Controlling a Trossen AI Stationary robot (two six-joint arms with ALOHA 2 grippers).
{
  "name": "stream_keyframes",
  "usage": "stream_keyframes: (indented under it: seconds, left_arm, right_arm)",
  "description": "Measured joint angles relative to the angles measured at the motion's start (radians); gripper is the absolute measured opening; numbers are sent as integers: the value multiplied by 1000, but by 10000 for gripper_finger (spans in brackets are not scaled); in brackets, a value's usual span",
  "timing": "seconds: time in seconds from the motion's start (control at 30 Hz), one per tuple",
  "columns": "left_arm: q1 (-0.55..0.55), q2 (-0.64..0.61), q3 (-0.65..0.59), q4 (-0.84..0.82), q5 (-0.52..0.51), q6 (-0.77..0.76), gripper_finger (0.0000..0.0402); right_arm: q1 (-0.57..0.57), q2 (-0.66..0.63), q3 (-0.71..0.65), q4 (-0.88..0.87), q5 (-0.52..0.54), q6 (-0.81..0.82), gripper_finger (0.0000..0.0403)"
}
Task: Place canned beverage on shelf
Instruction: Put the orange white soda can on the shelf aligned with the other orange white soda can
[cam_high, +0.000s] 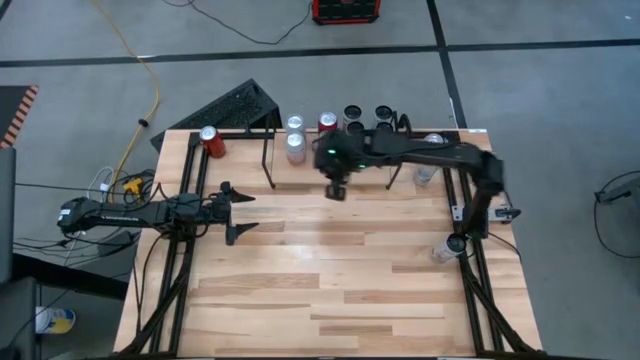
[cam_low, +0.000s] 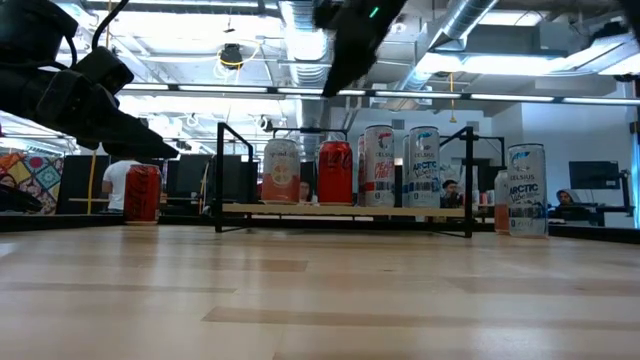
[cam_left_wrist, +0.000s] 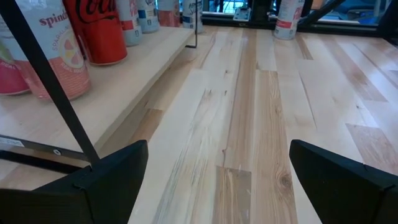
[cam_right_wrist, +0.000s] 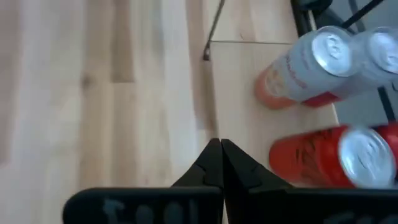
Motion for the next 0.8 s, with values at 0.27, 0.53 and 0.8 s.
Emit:
stream_keyframes:
  seconds: [0.27,0.53,0.8]
  left_arm:
    - [0,0,0,-1,0,0,377]
    - [0,0,0,-1,0,0,377]
    - [0,0,0,-1,0,0,377]
  right_arm:
    - [129,-454,-436,57,170,228,34]
    - [264,-794,-837,294,257,447,20]
    - [369,-865,-937,355,361,529,34]
